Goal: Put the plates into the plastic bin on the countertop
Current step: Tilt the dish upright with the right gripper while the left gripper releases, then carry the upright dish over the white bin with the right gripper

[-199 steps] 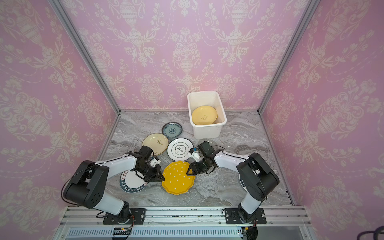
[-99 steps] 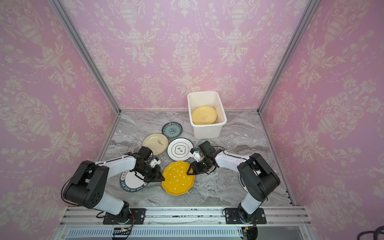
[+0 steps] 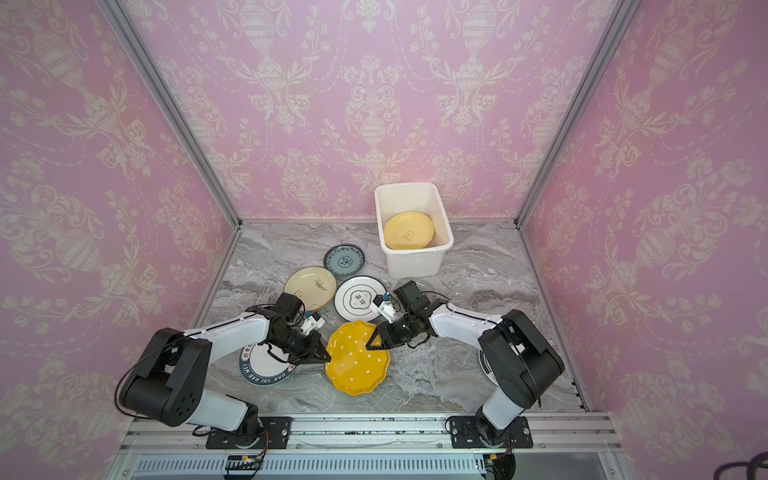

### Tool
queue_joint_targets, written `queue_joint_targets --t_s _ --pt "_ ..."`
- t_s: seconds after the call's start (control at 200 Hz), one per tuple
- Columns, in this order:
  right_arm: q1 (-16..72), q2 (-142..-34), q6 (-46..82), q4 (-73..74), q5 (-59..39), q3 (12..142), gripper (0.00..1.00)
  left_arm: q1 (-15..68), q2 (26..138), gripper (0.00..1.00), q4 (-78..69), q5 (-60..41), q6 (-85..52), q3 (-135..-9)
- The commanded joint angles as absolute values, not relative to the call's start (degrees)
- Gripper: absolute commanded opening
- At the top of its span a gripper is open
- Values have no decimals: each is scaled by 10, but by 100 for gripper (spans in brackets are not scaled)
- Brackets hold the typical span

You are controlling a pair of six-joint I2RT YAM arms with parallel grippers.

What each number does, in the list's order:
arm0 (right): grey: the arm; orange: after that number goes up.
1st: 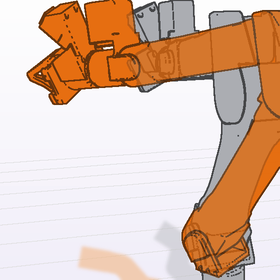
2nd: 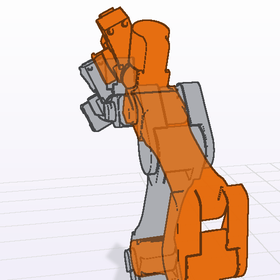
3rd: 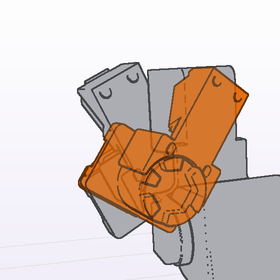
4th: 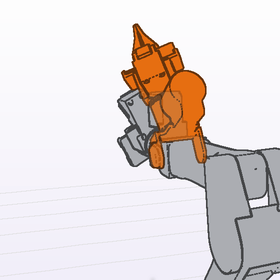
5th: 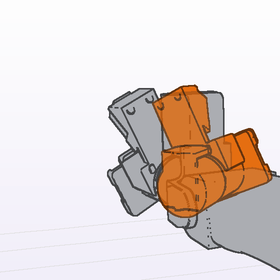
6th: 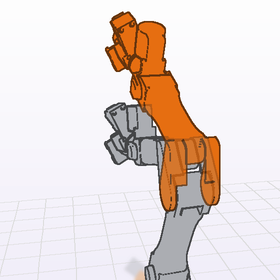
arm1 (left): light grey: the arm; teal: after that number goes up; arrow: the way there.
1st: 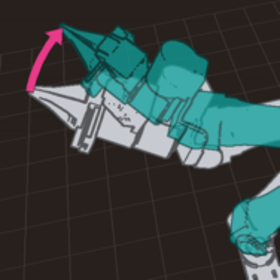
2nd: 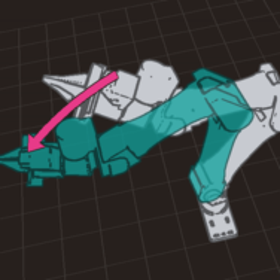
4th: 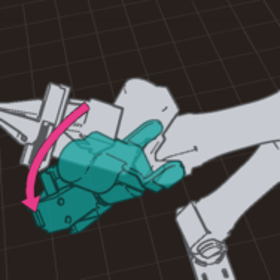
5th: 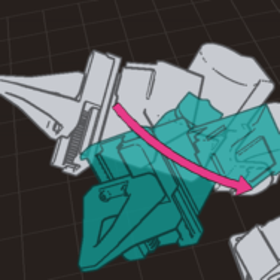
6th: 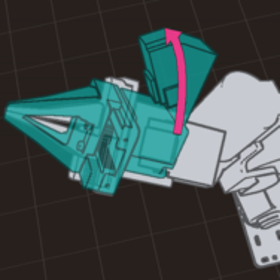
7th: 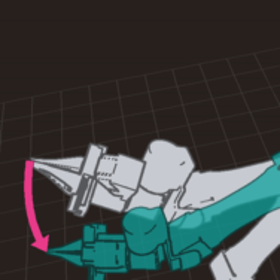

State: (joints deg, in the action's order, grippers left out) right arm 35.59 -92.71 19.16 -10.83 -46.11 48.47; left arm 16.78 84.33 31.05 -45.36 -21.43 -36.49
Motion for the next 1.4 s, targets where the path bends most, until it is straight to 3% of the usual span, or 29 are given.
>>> queue_joint_targets --t_s 0.0,0.285,0.37,0.485,0.55,0.7,0.766,0.986,1.186,1.396 --pt "381 -925 189 -67 -531 516 38 179 823 9 294 -502 -201 -384" --pt "381 -906 193 -94 -496 509 20 183 822 10 302 -499 -200 -387" --pt "381 -899 197 -101 -489 509 10 183 820 10 313 -490 -198 -393" --pt "381 -886 192 -138 -481 520 7 179 811 13 340 -464 -190 -411" --pt "380 -871 181 -175 -470 534 7 175 794 23 356 -435 -186 -416" --pt "373 -820 159 -238 -421 569 6 156 730 70 341 -328 -225 -455" --pt "373 -799 151 -250 -404 586 6 153 698 80 301 -277 -254 -458" --pt "348 -770 124 -294 -343 666 5 144 636 99 112 -144 -291 -472" --pt "284 -796 177 -245 -320 784 2 125 699 99 31 -97 -249 -570" --pt "235 -876 301 -89 -303 883 0 121 774 99 -26 -95 -224 -660"
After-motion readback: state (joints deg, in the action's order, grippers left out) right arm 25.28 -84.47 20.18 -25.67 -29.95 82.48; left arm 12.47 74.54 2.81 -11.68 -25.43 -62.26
